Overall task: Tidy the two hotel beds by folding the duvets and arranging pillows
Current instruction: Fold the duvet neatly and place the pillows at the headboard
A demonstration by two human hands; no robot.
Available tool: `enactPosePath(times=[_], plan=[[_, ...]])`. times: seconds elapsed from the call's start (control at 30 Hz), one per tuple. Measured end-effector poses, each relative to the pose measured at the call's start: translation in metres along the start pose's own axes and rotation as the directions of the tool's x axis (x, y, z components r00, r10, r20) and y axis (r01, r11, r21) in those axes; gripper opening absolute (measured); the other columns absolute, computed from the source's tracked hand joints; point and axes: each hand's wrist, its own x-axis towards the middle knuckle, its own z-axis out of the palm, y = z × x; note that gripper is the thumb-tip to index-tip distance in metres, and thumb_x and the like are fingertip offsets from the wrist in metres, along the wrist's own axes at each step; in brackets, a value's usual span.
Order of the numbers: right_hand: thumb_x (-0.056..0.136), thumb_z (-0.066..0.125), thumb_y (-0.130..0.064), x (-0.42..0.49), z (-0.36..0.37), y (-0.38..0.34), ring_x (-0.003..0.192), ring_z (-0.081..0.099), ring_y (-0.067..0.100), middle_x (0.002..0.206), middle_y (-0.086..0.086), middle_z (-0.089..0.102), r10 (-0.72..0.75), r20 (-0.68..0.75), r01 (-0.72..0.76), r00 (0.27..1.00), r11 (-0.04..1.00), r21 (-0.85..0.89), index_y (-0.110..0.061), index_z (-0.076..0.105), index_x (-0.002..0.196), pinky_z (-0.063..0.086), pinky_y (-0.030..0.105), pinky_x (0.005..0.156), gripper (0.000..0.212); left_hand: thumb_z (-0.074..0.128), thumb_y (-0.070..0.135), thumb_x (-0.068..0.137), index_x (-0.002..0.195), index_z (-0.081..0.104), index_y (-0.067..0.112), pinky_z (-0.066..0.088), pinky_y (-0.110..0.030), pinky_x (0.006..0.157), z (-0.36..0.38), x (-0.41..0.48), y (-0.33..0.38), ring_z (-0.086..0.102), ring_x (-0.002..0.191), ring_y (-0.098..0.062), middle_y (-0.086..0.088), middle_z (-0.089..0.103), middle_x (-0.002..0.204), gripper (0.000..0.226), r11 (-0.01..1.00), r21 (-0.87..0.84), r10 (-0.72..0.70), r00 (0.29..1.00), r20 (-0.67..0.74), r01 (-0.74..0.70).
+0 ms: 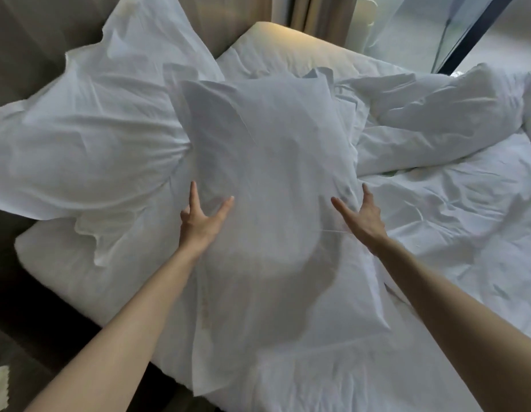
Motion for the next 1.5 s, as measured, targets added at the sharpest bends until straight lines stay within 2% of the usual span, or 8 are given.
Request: enactPosePath(times=[0.17,0.33,0.5,0.6,0.7,0.97,1.27,1.5], plan=[[0.064,0.058,-0.084,0.056,0.025,0.004,0.138,0.033,0.038,0.155,0.011,0.025,-0.043,0.035,0.041,0.998,0.998,0.050,-0.042,0.001,0.151,0.027,0.054,0.114,0.112,0.069,0.066,0.071,0.152,0.001,0.042,0.023,-0.039,0.115,0.044,0.057,-0.010,0.026,0.142,-0.034,-0.019,0.021,0.155,0.108,0.999,-0.044,-0.029,1.000,0.002,0.030],[0.067,0.065,-0.075,0.086,0.047,0.008,0.130,0.045,0.030,0.147,0.009,0.038,-0.062,-0.042,0.066,0.997,0.992,0.103,-0.044,-0.001,0.150,0.036,0.041,0.110,0.111,0.067,0.080,0.053,0.147,-0.001,0.051,0.034,-0.040,0.110,0.067,0.087,-0.023,0.041,0.133,-0.036,-0.018,0.037,0.149,0.119,0.995,-0.084,-0.062,0.998,-0.028,0.059],[0.065,0.064,-0.079,0.085,0.050,0.007,0.121,0.052,0.030,0.137,0.008,0.049,-0.066,-0.154,0.080,0.986,0.993,0.083,-0.041,0.009,0.150,0.043,0.041,0.100,0.107,0.065,0.079,0.057,0.150,0.003,0.046,0.033,-0.034,0.109,0.068,0.090,-0.025,0.042,0.133,-0.033,-0.008,0.038,0.152,0.116,0.994,-0.100,-0.040,0.997,-0.066,0.033],[0.066,0.064,-0.077,0.075,0.044,0.000,0.118,0.054,0.026,0.133,0.004,0.053,-0.090,-0.196,0.111,0.977,0.989,0.102,-0.038,0.018,0.149,0.043,0.039,0.098,0.103,0.070,0.070,0.067,0.151,0.013,0.043,0.025,-0.021,0.103,0.057,0.081,-0.021,0.041,0.135,-0.023,0.006,0.039,0.150,0.104,0.984,-0.175,0.004,0.996,-0.093,-0.020],[0.066,0.065,-0.077,0.059,0.034,-0.011,0.116,0.056,0.024,0.129,0.001,0.057,-0.118,-0.230,0.145,0.966,0.984,0.105,-0.036,0.026,0.146,0.043,0.037,0.098,0.098,0.067,0.069,0.072,0.149,0.023,0.042,0.028,-0.022,0.102,0.042,0.067,-0.014,0.045,0.132,-0.022,0.008,0.047,0.145,0.093,0.979,-0.192,0.039,0.991,-0.129,-0.064],[0.062,0.063,-0.081,-0.032,0.006,-0.022,0.114,0.059,0.023,0.126,-0.001,0.061,-0.193,-0.297,0.230,0.935,0.969,0.093,-0.028,0.039,0.140,0.047,0.044,0.098,0.097,0.059,0.077,0.071,0.152,0.018,0.037,0.031,-0.036,0.109,-0.015,-0.021,-0.012,0.039,0.137,-0.028,0.001,0.037,0.153,0.099,0.994,-0.084,0.047,0.980,-0.194,-0.064],[0.063,0.062,-0.079,-0.155,-0.025,-0.018,0.119,0.056,0.024,0.130,-0.002,0.060,-0.314,-0.221,0.339,0.923,0.937,0.083,-0.026,0.044,0.137,0.043,0.045,0.102,0.093,0.060,0.080,0.067,0.147,0.027,0.043,0.033,-0.032,0.109,-0.080,-0.171,-0.045,0.040,0.136,-0.017,0.012,0.042,0.149,0.094,0.984,-0.135,0.068,0.938,-0.341,-0.120],[0.071,0.061,-0.074,-0.255,-0.041,-0.011,0.125,0.050,0.018,0.136,-0.007,0.053,-0.523,-0.165,0.544,0.836,0.831,0.119,-0.028,0.042,0.139,0.039,0.038,0.107,0.084,0.061,0.080,0.067,0.145,0.029,0.044,0.034,-0.036,0.111,-0.110,-0.311,-0.092,0.039,0.135,-0.012,0.016,0.039,0.149,0.092,0.958,-0.234,0.009,0.839,-0.544,-0.163]])
